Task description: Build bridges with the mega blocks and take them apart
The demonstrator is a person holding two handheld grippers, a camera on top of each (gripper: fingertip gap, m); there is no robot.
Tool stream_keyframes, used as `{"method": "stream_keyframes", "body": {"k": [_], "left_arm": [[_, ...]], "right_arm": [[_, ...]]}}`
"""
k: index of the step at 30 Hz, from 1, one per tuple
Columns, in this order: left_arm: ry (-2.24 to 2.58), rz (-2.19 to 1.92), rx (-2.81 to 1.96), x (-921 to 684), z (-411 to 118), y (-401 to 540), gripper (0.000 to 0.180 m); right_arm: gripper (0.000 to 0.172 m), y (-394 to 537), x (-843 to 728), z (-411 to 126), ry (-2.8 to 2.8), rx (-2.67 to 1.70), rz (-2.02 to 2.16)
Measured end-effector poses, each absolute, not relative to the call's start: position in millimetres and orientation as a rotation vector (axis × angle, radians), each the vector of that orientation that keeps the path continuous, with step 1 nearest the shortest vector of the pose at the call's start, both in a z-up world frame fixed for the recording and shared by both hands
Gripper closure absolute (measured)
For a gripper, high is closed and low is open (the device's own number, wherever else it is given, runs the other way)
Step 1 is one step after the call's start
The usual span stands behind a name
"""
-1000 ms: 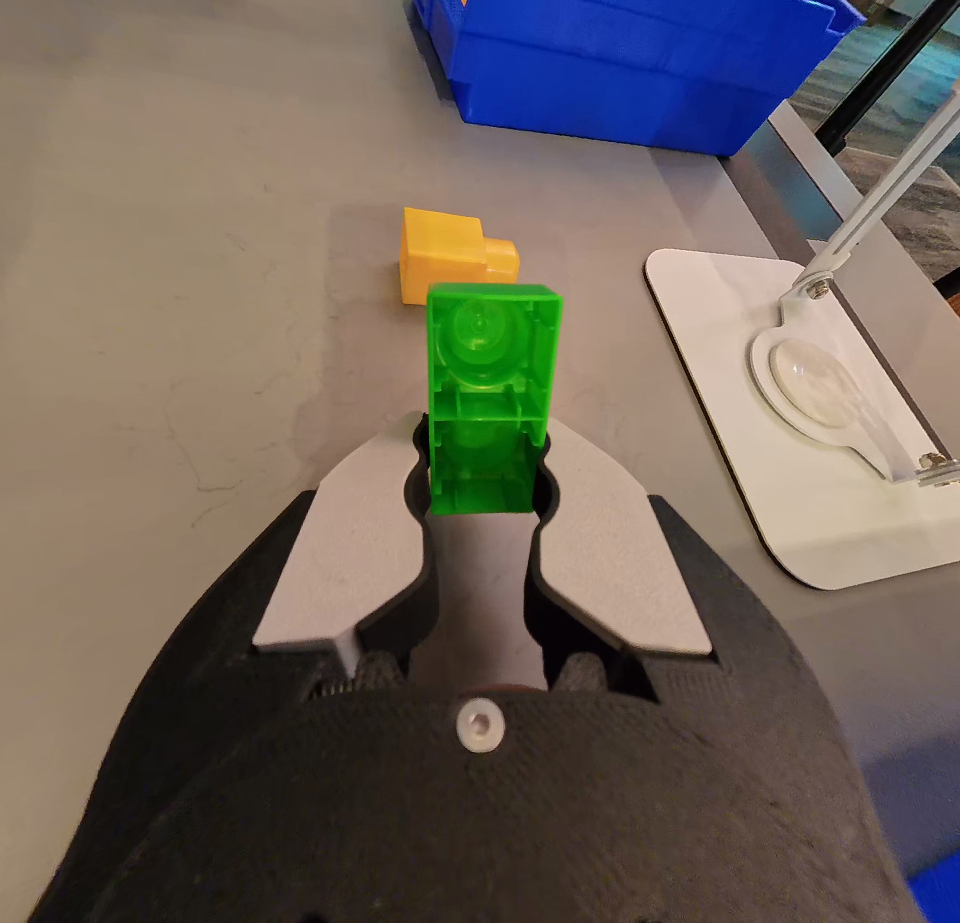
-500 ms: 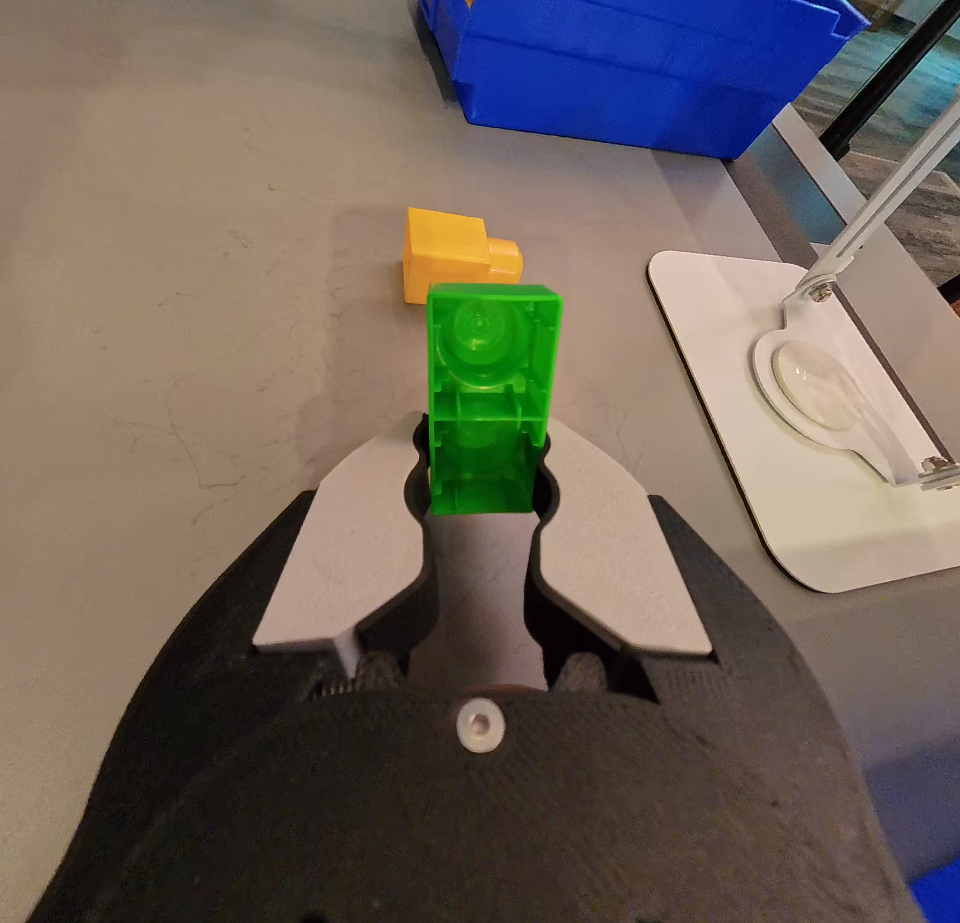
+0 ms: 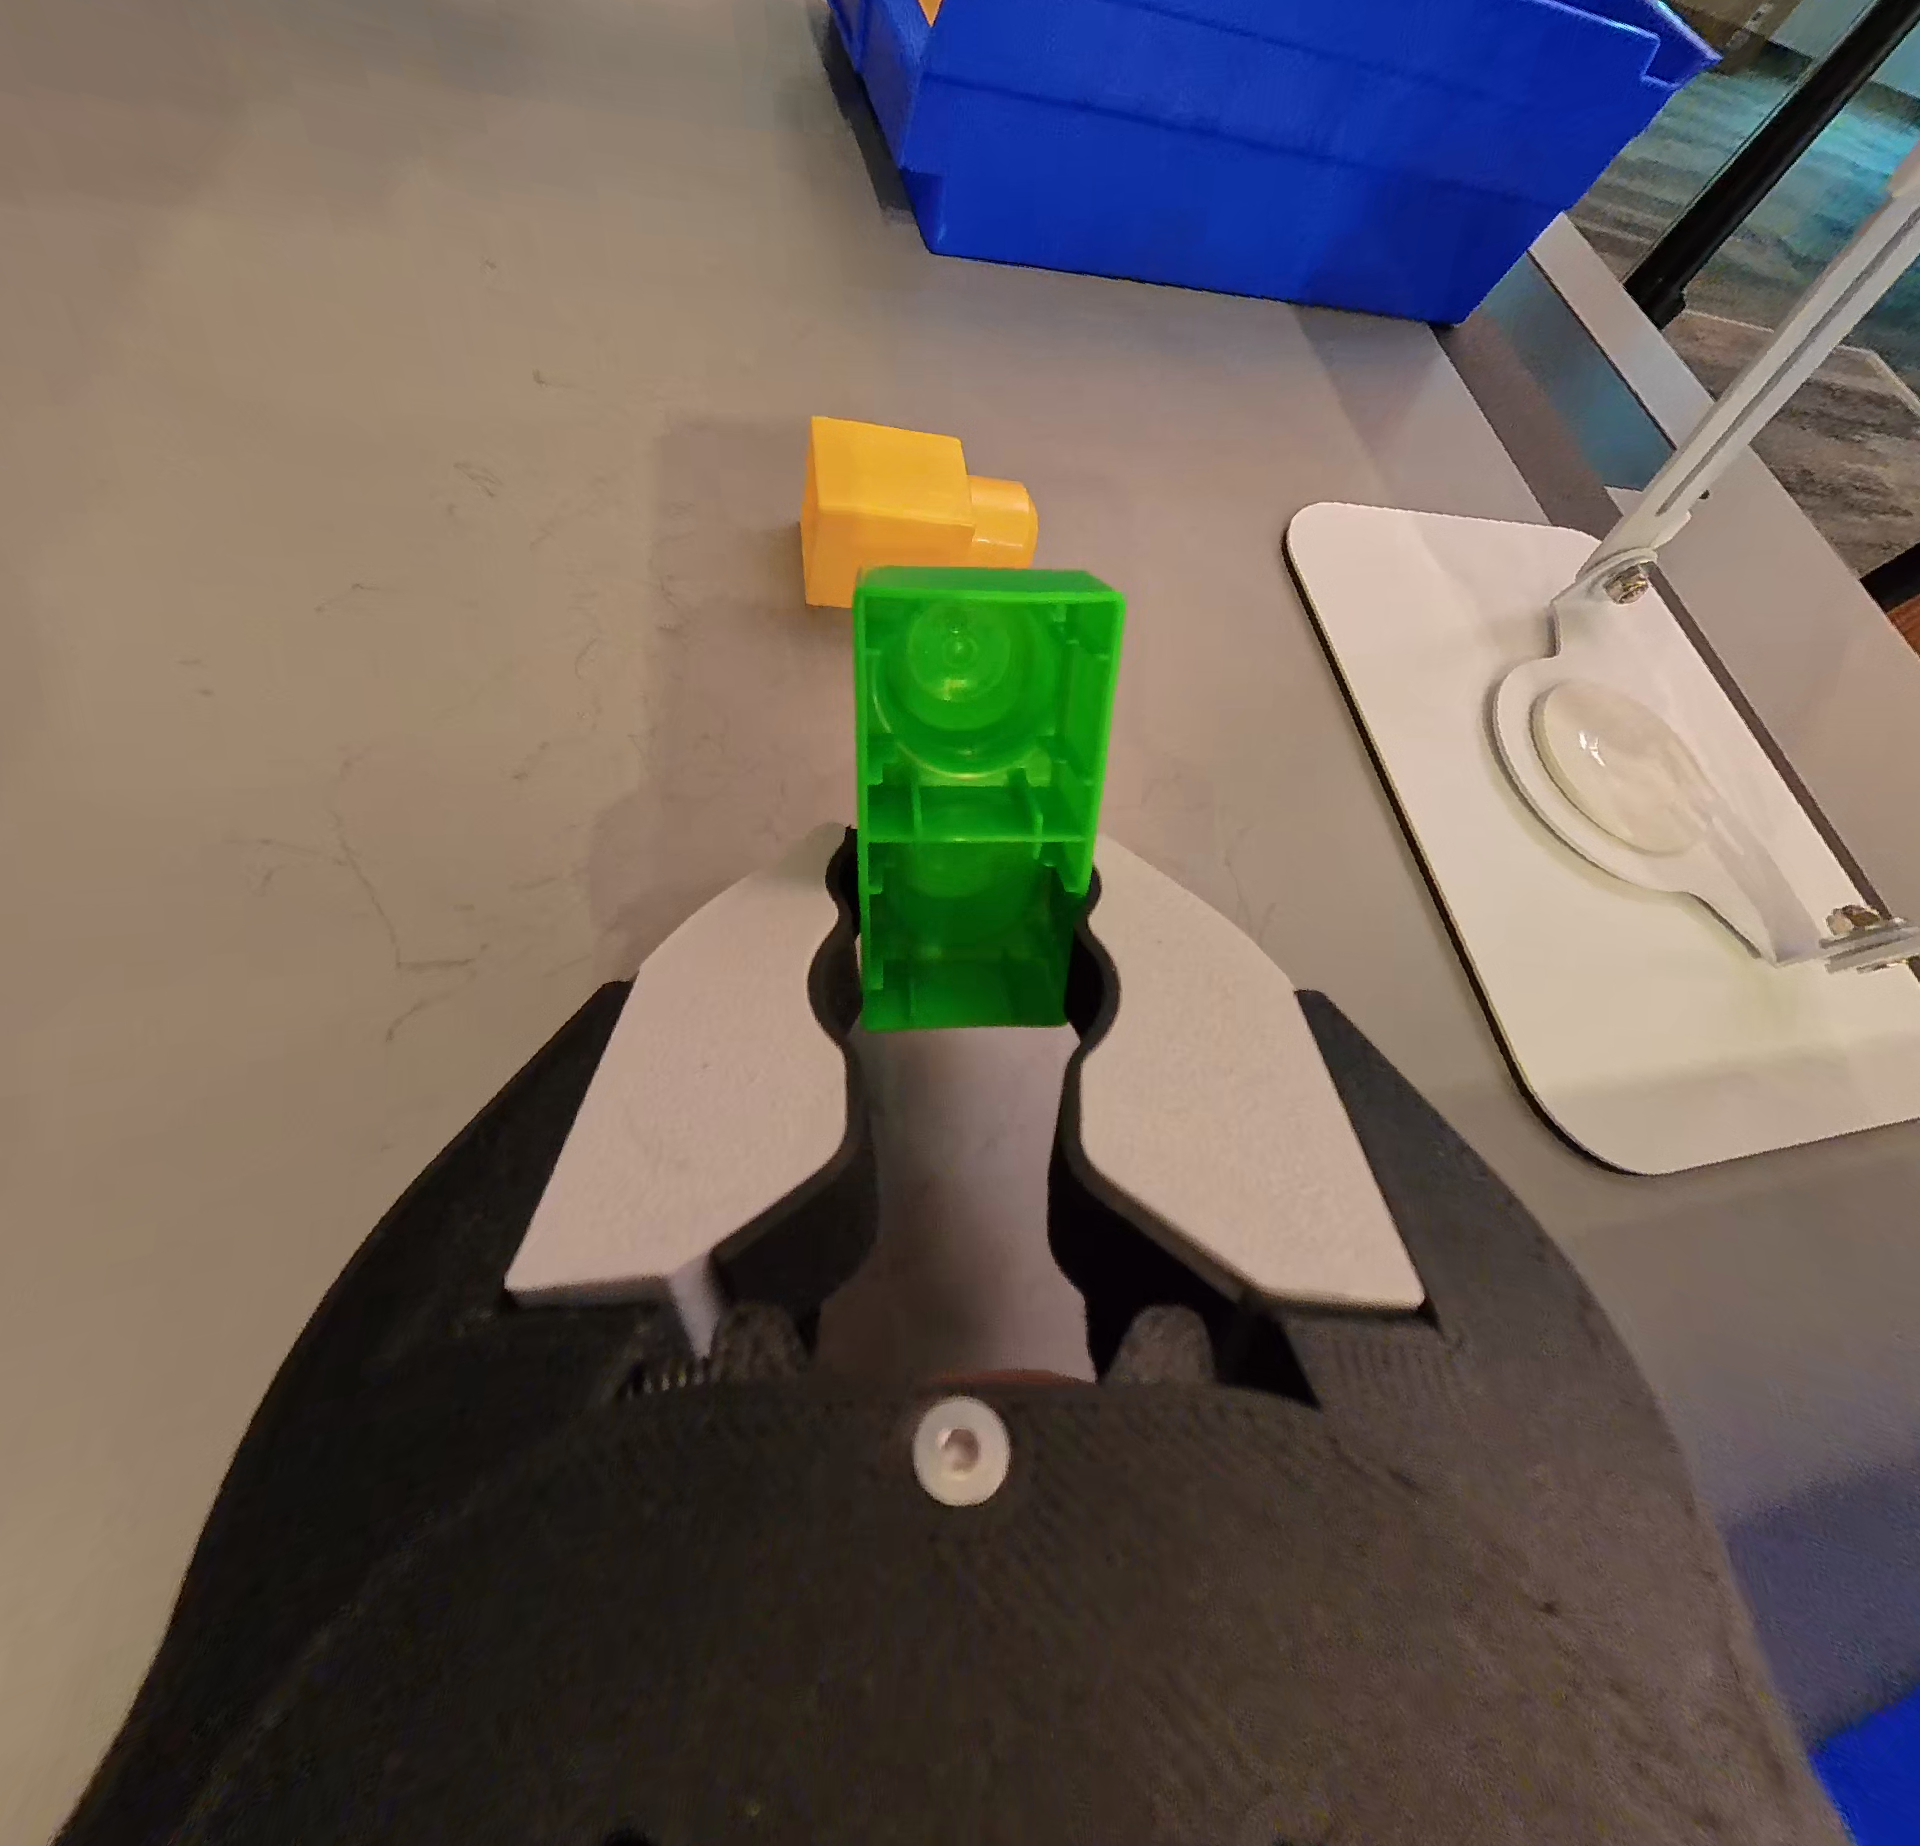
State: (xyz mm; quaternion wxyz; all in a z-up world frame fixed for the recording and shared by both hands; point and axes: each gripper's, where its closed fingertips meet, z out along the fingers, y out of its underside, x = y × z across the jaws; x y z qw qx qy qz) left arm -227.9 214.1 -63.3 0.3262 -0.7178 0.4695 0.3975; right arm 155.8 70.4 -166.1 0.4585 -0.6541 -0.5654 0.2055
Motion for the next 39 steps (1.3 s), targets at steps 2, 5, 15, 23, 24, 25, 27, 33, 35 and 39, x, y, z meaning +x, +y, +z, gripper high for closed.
{"method": "stream_keyframes", "body": {"k": [2,5,15,23,24,25,27,33,35,39], "left_arm": [[1.233,0.955,-1.804,-196,-43,187,0.179],[1.294,0.807,-1.714,-132,-40,142,0.179],[1.474,0.561,-1.636,-1,-129,86,0.179],[1.586,0.727,-1.594,8,-160,103,0.179],[1.591,0.739,-1.594,8,-163,105,0.179],[1.596,0.746,-1.592,8,-166,106,0.179],[1.597,0.771,-1.567,9,-168,108,0.179],[1.616,0.756,-1.582,16,-172,106,0.175],[1.636,0.731,-1.596,17,-180,102,0.167],[1.637,0.698,-1.605,16,-181,96,0.163]], "right_arm": [[0.135,70,156,-166,-1.391,-1.611,0.508],[0.135,70,156,-166,-1.394,-1.61,0.504],[0.135,68,155,-166,-1.398,-1.604,0.499],[0.135,67,154,-168,-1.413,-1.599,0.491],[0.135,67,154,-168,-1.414,-1.599,0.491],[0.135,67,154,-168,-1.415,-1.599,0.492],[0.135,66,154,-168,-1.418,-1.597,0.491],[0.135,66,154,-168,-1.419,-1.597,0.493],[0.135,66,154,-168,-1.419,-1.597,0.493],[0.135,66,154,-169,-1.421,-1.597,0.493]]}}
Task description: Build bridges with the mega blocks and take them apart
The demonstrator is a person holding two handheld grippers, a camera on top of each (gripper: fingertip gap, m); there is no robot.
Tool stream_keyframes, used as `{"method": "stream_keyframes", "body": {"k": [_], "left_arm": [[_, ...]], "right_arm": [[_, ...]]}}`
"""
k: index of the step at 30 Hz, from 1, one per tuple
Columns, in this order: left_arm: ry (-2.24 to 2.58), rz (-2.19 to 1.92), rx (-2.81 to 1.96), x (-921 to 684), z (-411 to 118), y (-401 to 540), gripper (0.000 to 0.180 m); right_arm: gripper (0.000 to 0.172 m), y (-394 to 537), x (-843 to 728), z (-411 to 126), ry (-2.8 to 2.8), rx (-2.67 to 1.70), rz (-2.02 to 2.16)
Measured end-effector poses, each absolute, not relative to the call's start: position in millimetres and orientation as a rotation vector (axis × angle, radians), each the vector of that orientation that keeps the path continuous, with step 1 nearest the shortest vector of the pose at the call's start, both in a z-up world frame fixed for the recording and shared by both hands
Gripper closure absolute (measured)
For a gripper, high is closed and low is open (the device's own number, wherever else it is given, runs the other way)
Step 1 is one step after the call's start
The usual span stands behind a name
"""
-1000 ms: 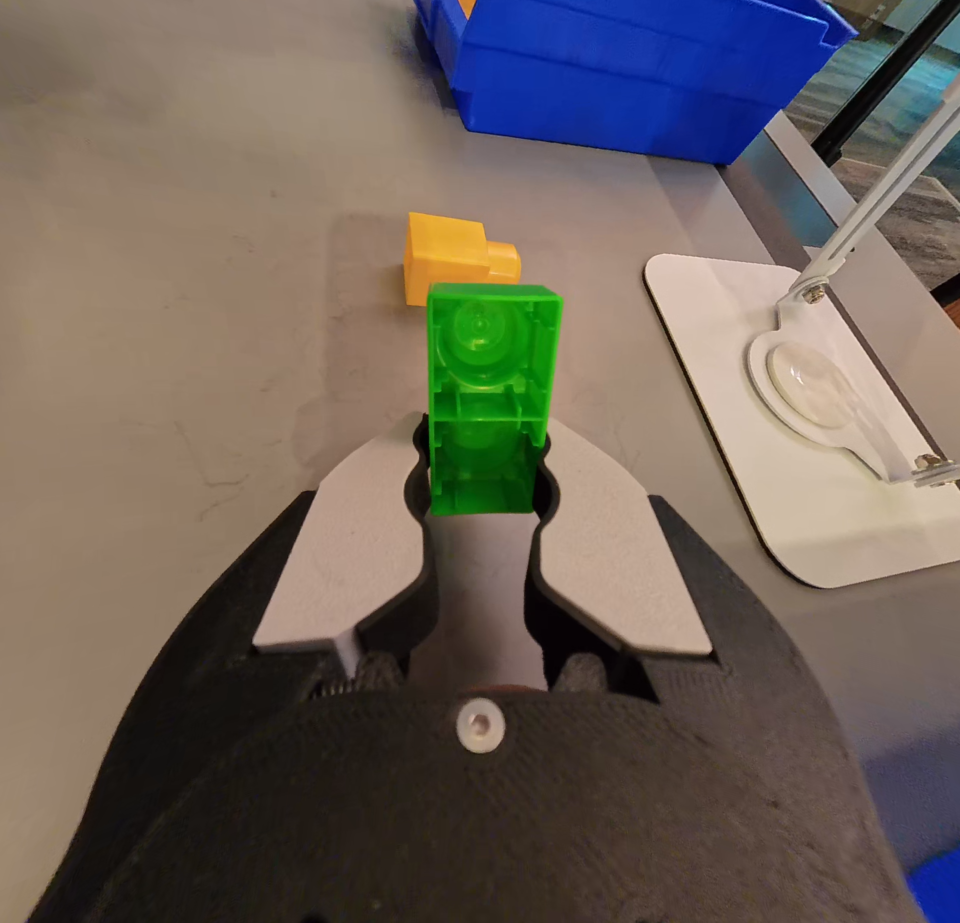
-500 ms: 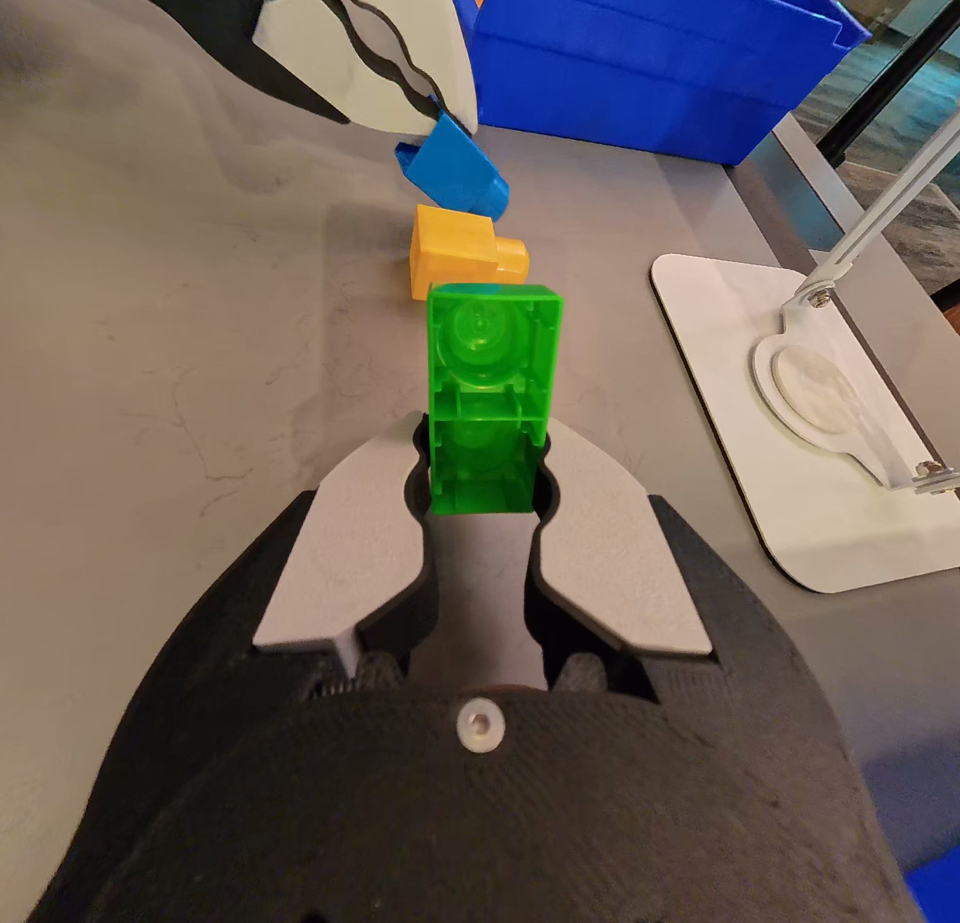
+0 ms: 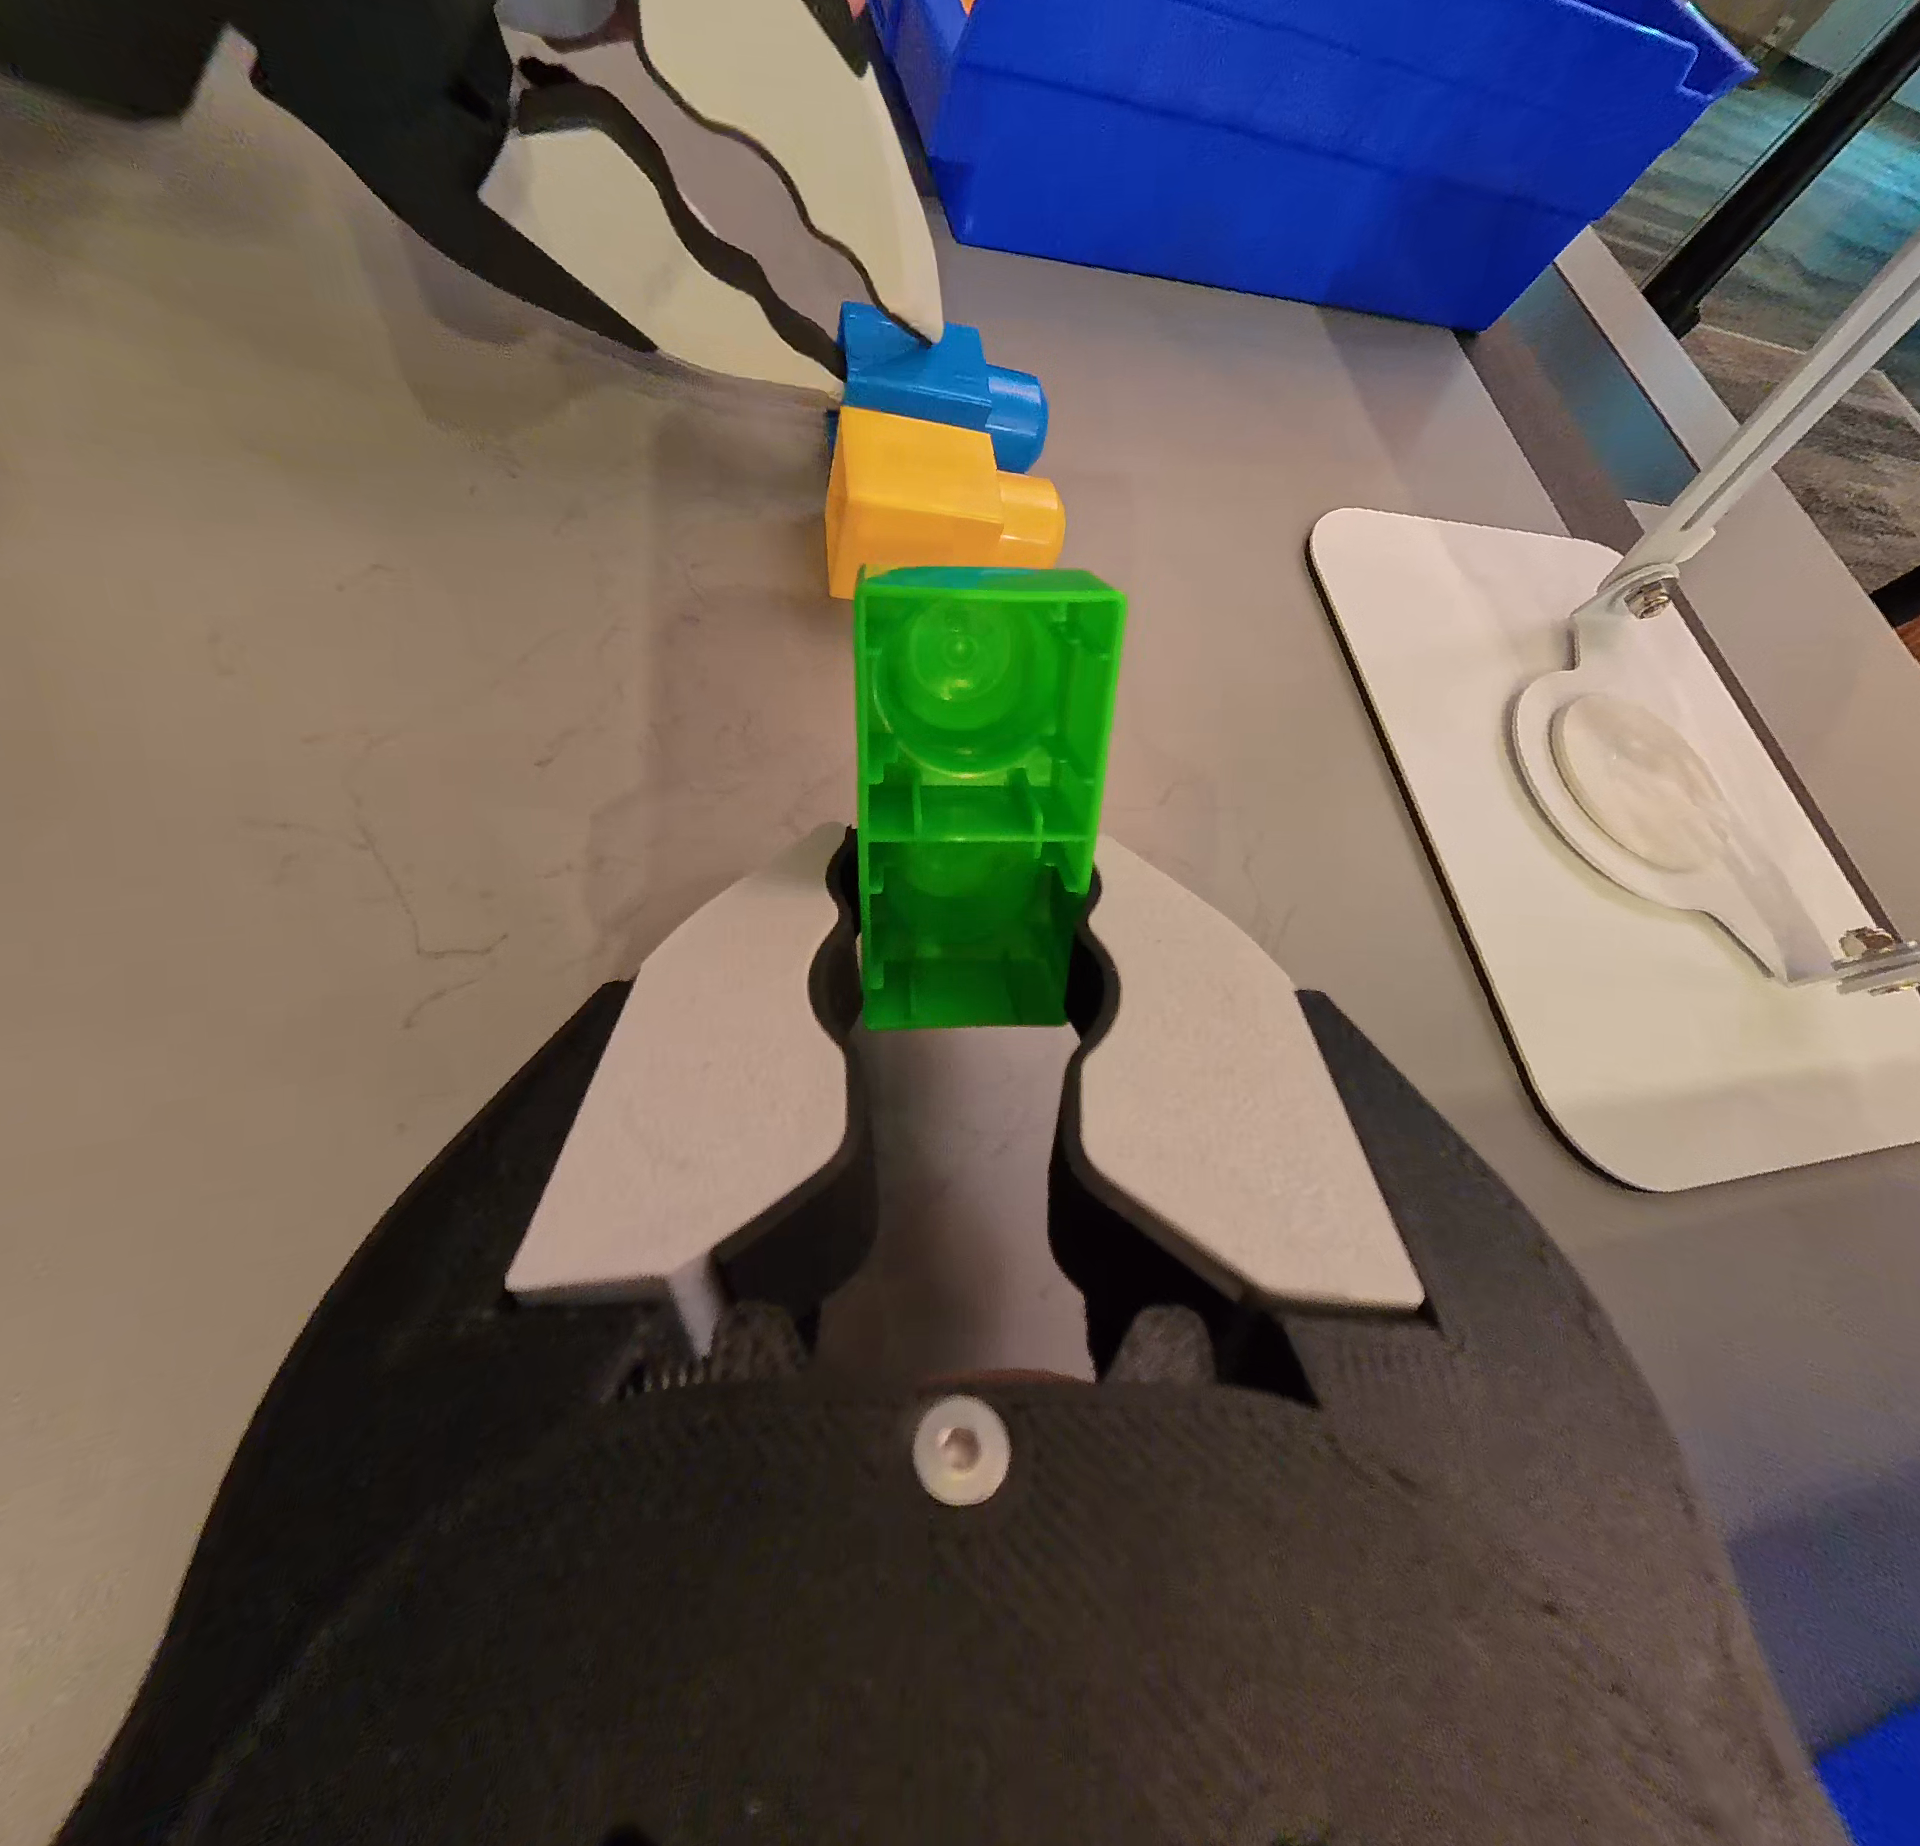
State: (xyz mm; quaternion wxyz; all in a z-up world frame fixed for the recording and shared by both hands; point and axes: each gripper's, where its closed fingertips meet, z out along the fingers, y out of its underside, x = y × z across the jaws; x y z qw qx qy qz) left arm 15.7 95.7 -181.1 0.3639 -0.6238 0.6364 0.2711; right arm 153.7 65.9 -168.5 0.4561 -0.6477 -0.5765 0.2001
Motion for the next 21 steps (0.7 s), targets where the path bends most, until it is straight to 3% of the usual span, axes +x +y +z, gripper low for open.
{"method": "stream_keyframes", "body": {"k": [4,9,15,21], "left_arm": [[1.562,0.64,-1.697,3,-173,94,0.15],[1.272,0.133,-1.99,12,-180,65,0.16],[0.965,-0.28,-2.131,33,-187,51,0.156],[0.89,-0.28,-2.154,41,-194,64,0.154]], "right_arm": [[0.135,66,154,-169,-1.421,-1.597,0.492],[0.135,66,154,-168,-1.417,-1.599,0.493],[0.135,64,155,-168,-1.425,-1.592,0.495],[0.135,62,156,-169,-1.433,-1.586,0.491]]}}
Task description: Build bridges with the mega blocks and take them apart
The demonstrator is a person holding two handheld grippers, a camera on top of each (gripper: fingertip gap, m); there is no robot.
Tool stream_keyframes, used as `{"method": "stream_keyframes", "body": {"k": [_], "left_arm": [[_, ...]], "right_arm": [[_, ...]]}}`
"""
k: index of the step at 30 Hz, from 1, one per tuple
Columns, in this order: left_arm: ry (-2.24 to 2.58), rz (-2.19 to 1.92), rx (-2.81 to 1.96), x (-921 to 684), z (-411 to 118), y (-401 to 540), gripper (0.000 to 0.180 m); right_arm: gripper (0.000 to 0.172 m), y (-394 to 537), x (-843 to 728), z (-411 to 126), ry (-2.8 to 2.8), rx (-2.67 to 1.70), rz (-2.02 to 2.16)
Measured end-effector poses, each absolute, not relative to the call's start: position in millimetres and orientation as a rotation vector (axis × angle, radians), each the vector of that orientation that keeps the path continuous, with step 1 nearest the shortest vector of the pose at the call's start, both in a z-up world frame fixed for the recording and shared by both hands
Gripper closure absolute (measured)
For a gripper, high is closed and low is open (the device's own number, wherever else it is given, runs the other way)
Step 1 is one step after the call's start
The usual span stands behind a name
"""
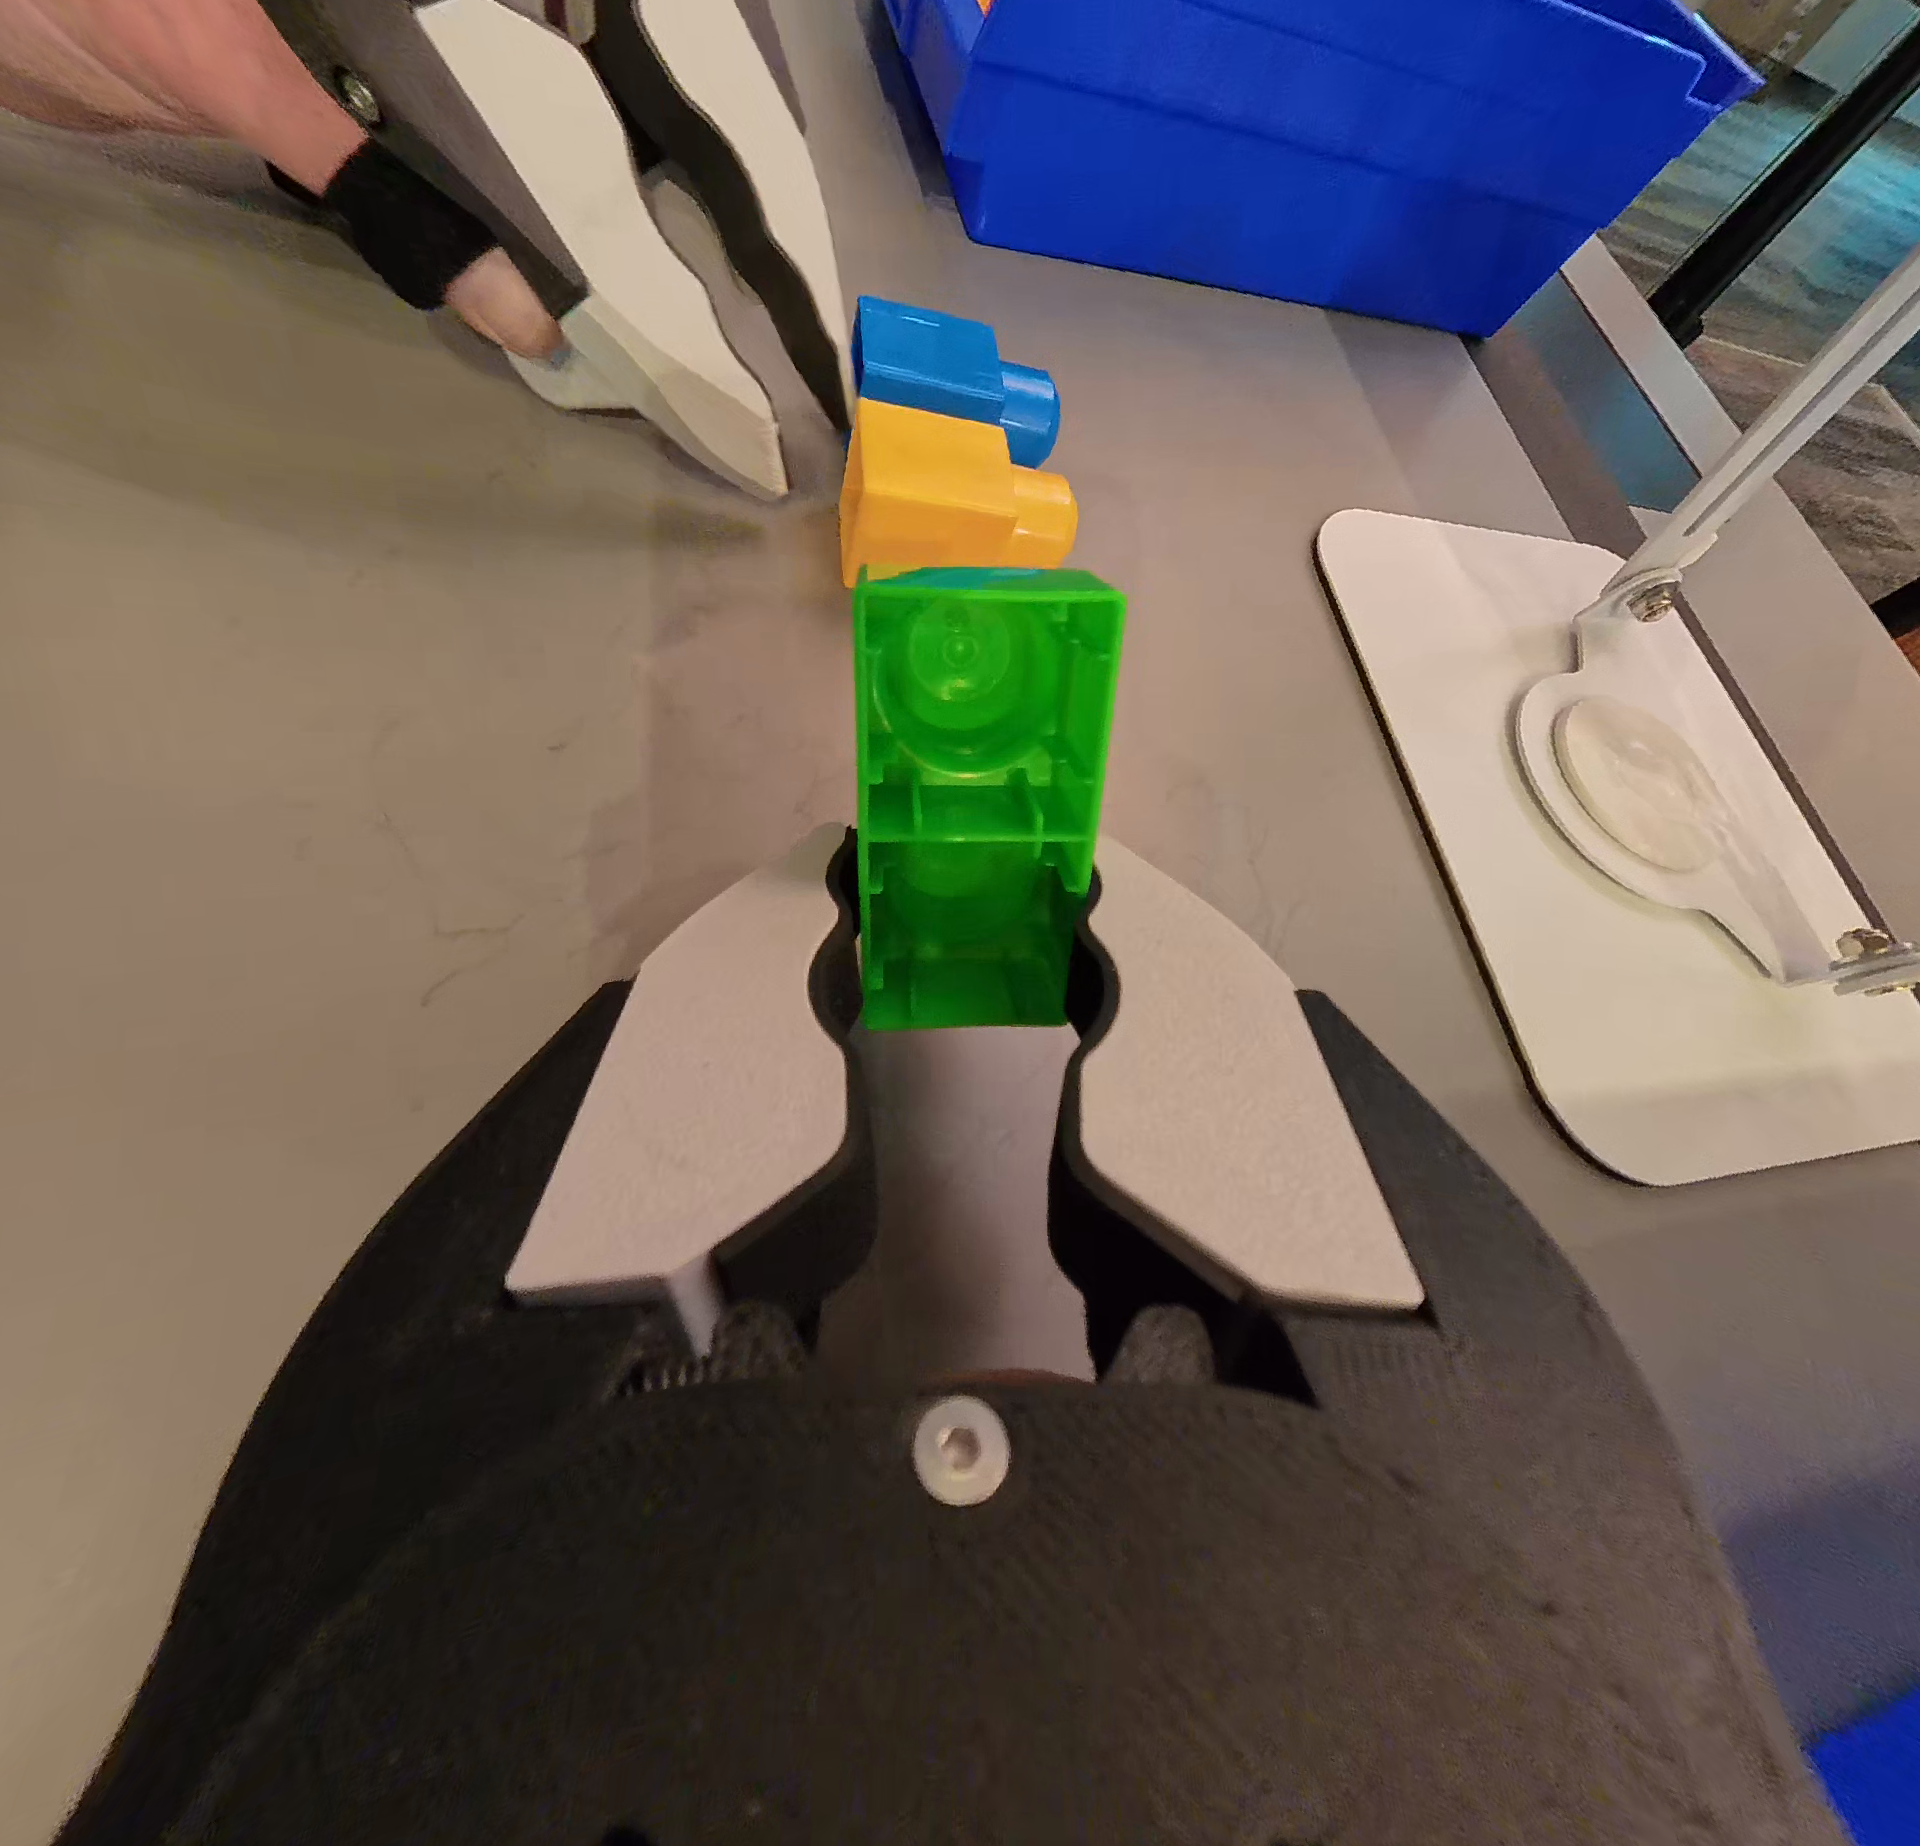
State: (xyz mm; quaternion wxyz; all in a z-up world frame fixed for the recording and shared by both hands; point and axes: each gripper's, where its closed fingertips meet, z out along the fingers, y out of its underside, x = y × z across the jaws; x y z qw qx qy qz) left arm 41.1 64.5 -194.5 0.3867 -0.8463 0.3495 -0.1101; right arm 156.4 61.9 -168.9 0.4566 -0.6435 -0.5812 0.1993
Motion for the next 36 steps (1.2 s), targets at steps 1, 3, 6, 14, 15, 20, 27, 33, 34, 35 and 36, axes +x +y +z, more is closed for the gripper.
{"method": "stream_keyframes", "body": {"k": [1,3,6,14,15,20,27,33,34,35,36], "left_arm": [[0.886,-0.252,-2.141,40,-193,68,0.156],[0.877,-0.232,-2.151,39,-195,71,0.156],[0.851,-0.234,-2.15,38,-193,76,0.16],[0.818,-0.173,-2.166,29,-195,87,0.16],[0.815,-0.173,-2.17,29,-195,87,0.16],[0.831,-0.162,-2.167,30,-196,93,0.175],[0.837,-0.129,-2.152,31,-195,106,0.177],[0.852,-0.144,-2.128,28,-192,105,0.178],[0.85,-0.148,-2.13,27,-192,105,0.178],[0.853,-0.16,-2.132,27,-192,105,0.178],[0.855,-0.17,-2.122,27,-191,104,0.178]], "right_arm": [[0.135,62,157,-169,-1.435,-1.586,0.49],[0.135,61,157,-169,-1.437,-1.584,0.49],[0.135,60,157,-170,-1.441,-1.584,0.49],[0.135,60,157,-170,-1.443,-1.585,0.488],[0.135,60,157,-170,-1.444,-1.585,0.487],[0.135,60,156,-171,-1.447,-1.585,0.484],[0.135,60,156,-171,-1.448,-1.586,0.484],[0.135,61,157,-171,-1.445,-1.591,0.491],[0.135,61,157,-171,-1.445,-1.592,0.492],[0.135,61,157,-171,-1.445,-1.592,0.492],[0.135,61,157,-171,-1.446,-1.592,0.492]]}}
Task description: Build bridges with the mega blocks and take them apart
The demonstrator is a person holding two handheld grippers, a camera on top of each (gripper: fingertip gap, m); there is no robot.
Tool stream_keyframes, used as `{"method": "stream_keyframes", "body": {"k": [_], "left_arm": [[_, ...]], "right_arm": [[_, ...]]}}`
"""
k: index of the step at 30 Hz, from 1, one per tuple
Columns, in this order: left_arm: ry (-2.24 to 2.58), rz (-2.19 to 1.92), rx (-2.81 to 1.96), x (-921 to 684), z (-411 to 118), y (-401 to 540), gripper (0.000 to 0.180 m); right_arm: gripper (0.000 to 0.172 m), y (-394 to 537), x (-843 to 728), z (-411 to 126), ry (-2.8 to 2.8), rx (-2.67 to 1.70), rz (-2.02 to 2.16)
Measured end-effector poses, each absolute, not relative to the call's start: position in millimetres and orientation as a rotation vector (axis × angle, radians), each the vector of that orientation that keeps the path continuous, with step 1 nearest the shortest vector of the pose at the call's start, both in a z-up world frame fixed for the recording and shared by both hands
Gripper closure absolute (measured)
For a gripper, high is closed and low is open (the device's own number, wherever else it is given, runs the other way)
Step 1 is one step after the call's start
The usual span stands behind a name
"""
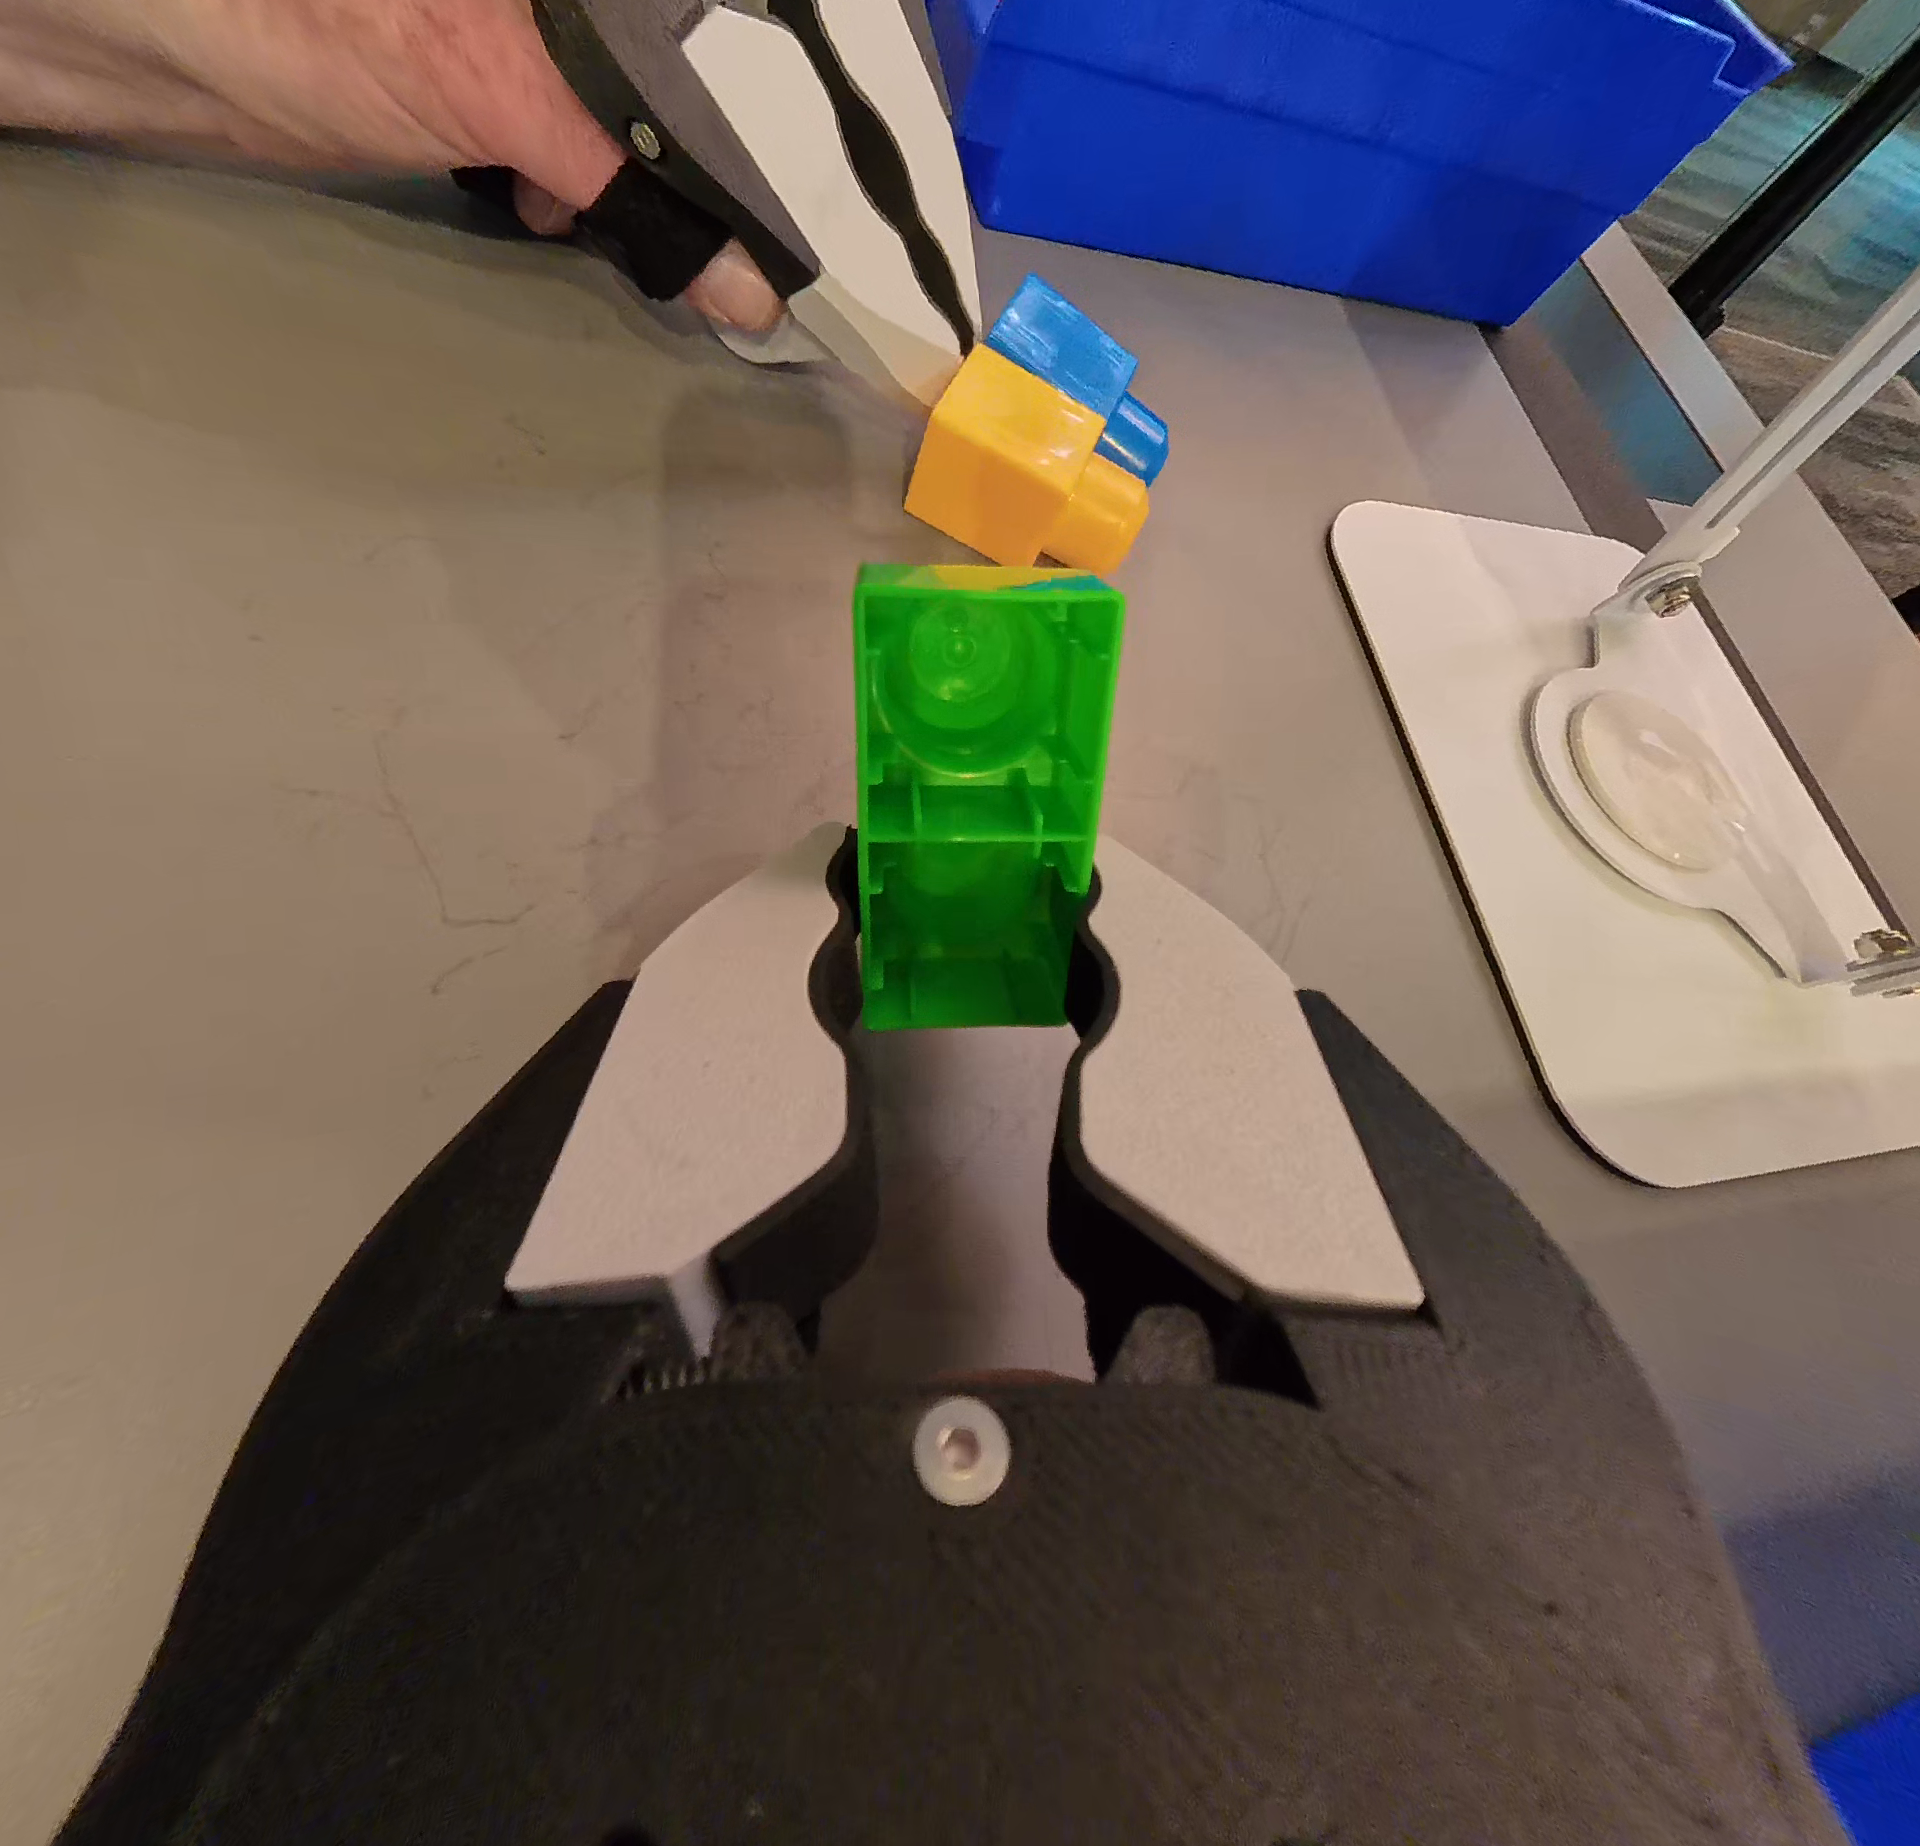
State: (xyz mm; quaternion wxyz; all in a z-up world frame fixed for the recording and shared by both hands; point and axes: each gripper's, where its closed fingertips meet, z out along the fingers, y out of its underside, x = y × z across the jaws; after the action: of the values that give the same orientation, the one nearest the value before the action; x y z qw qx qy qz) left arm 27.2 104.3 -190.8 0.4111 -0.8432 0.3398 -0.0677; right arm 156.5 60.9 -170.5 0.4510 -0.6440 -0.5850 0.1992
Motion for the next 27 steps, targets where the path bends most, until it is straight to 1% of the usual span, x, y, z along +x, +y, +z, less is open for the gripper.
{"method": "stream_keyframes", "body": {"k": [4,8,13,15,18,22,27], "left_arm": [[0.879,-0.201,-2.081,27,-186,100,0.178],[0.906,-0.252,-1.981,25,-169,96,0.178],[0.953,-0.4,-1.847,29,-151,87,0.178],[1.002,-0.434,-1.852,30,-153,83,0.178],[1.245,-0.524,-1.757,45,-158,58,0.178],[1.441,-0.563,-1.736,54,-168,39,0.178],[1.573,-0.573,-1.749,61,-186,27,0.178]], "right_arm": [[0.135,61,157,-169,-1.436,-1.595,0.507],[0.135,63,158,-167,-1.424,-1.6,0.529],[0.135,55,157,-156,-1.411,-1.644,0.708],[0.135,51,160,-162,-1.495,-1.672,0.699],[0.135,42,169,-173,-1.656,-1.702,0.646],[0.135,33,178,-182,-1.777,-1.737,0.663],[0.134,17,183,-196,-1.912,-1.787,0.673]]}}
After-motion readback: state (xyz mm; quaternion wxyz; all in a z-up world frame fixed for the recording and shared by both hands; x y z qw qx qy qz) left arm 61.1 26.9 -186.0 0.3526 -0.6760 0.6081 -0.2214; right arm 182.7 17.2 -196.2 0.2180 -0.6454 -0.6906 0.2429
